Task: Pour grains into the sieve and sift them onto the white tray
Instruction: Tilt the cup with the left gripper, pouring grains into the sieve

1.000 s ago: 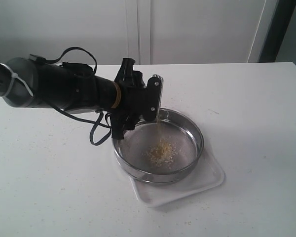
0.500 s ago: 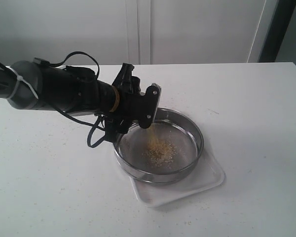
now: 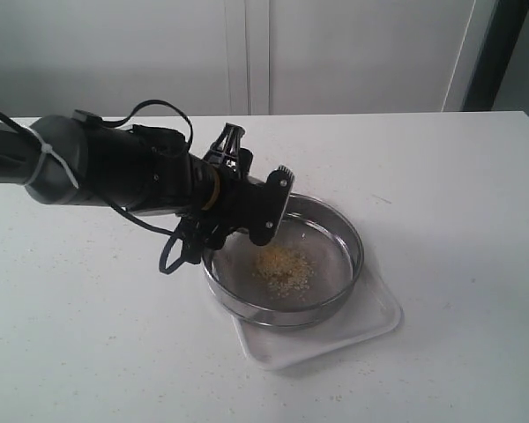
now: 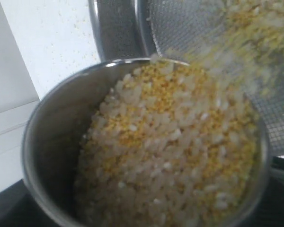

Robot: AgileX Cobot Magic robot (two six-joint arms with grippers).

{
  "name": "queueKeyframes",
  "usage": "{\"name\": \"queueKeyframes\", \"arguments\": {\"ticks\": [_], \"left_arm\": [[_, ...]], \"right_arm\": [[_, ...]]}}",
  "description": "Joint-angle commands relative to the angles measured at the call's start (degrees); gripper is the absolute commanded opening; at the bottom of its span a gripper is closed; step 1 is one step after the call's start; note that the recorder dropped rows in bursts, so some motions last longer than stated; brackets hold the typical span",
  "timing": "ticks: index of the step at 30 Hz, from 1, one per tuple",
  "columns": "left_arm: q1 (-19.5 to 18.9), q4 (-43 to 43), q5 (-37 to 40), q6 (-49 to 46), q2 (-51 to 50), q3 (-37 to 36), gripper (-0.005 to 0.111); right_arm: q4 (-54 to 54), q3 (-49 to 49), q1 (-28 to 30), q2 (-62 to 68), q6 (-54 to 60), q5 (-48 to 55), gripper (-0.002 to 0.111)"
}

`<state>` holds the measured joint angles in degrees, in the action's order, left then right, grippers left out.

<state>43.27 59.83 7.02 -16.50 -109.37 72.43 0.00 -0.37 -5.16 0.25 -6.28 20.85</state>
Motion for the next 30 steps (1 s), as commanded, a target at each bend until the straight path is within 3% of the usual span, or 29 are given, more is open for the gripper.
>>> {"name": "queueKeyframes", "arguments": {"ticks": [1, 30], "left_arm": [[0.9, 0.9, 1.4, -0.4, 0.8, 0.3, 0.000], [1.6, 0.9, 6.1, -1.5, 0.8, 0.3, 0.000]], "right_arm": [[0.0, 0.4, -0.1, -0.2, 0.0, -0.8, 0.000], [0.0, 0.4, -0.1, -0.2, 0.0, -0.8, 0.000]]}}
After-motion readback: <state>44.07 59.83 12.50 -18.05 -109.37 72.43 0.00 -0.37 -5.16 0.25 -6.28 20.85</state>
